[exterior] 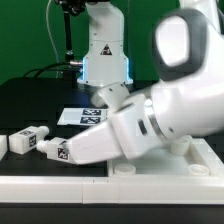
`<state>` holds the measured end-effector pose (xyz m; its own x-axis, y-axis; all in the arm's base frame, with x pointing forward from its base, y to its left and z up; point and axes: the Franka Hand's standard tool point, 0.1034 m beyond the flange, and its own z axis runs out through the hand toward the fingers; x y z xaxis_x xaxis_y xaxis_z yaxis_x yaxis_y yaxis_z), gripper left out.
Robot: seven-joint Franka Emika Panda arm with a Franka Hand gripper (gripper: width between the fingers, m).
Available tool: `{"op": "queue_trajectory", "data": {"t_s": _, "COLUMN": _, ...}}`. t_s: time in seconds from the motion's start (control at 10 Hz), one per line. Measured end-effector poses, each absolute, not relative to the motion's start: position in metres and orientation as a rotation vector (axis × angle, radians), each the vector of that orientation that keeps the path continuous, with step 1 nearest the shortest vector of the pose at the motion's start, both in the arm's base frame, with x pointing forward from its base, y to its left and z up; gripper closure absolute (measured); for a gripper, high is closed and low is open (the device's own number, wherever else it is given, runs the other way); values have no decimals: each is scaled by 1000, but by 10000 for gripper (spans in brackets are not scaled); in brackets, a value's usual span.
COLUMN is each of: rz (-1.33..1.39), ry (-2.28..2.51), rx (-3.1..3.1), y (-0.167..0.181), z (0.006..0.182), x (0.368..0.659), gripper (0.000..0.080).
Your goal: Assemble one leg
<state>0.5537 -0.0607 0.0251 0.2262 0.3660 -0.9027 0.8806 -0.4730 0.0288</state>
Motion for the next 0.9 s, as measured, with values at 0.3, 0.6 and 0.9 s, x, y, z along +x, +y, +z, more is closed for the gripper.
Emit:
{"op": "queue_trajectory", "data": {"t_s": 0.3, "rz": -1209, "ry": 1149, "rx": 1945, "y": -64, "z": 25, "x": 558, "gripper": 150}}
{"op": "queue_trajectory", "data": {"t_s": 0.6, "rz": -1277, "ry": 1088, "rx": 1956, "y": -74, "z": 30, "x": 549, "gripper": 150}}
{"op": "queue_trajectory", "data": {"t_s": 0.9, "rz": -1332, "ry": 1037, "rx": 1997, "y": -76, "z": 19, "x": 538, "gripper": 150}}
